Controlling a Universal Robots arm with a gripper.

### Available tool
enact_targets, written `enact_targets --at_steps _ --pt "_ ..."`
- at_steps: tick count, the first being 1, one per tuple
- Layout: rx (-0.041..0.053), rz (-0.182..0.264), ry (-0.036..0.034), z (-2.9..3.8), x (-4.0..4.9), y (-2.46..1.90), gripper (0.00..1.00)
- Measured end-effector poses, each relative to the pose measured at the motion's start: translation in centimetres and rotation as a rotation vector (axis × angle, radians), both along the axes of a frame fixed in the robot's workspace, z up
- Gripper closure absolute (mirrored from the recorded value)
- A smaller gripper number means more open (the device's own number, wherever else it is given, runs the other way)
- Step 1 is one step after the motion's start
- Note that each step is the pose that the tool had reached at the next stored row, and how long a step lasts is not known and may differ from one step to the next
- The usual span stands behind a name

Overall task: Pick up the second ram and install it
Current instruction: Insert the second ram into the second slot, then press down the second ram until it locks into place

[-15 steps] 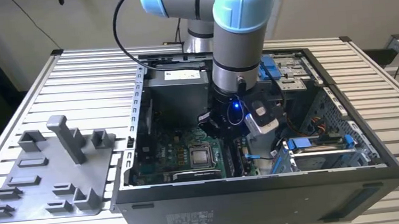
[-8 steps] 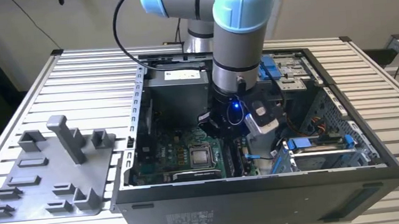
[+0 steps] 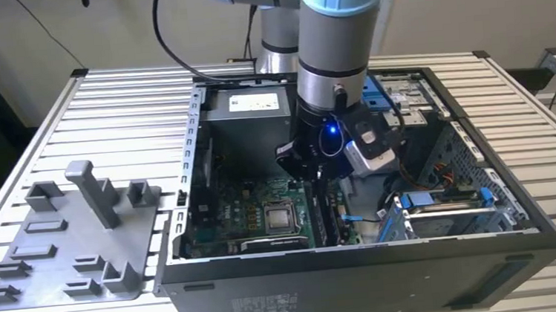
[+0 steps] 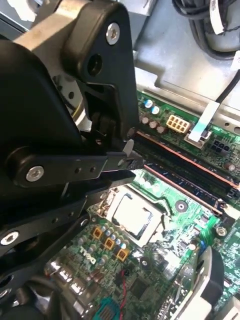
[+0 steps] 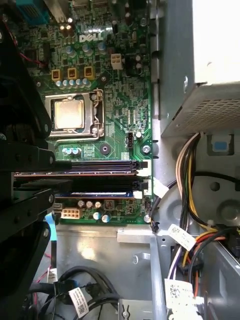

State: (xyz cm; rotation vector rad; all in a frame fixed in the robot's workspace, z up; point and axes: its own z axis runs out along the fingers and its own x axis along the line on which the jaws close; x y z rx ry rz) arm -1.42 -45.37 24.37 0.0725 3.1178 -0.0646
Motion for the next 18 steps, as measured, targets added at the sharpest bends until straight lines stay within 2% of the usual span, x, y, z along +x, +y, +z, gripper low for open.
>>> enact_targets --at_steps 3,5,7,18 --pt "0.0001 0.000 -0.0001 0.00 0.00 0.00 0.78" --pt "0.0001 0.000 0.0000 0.00 -0.01 0.00 0.86" --pt "0.0000 0.000 -0.0001 0.00 -0.01 0.00 0.89" --pt "0.0000 0.000 0.0000 0.00 -0.04 0.00 0.89"
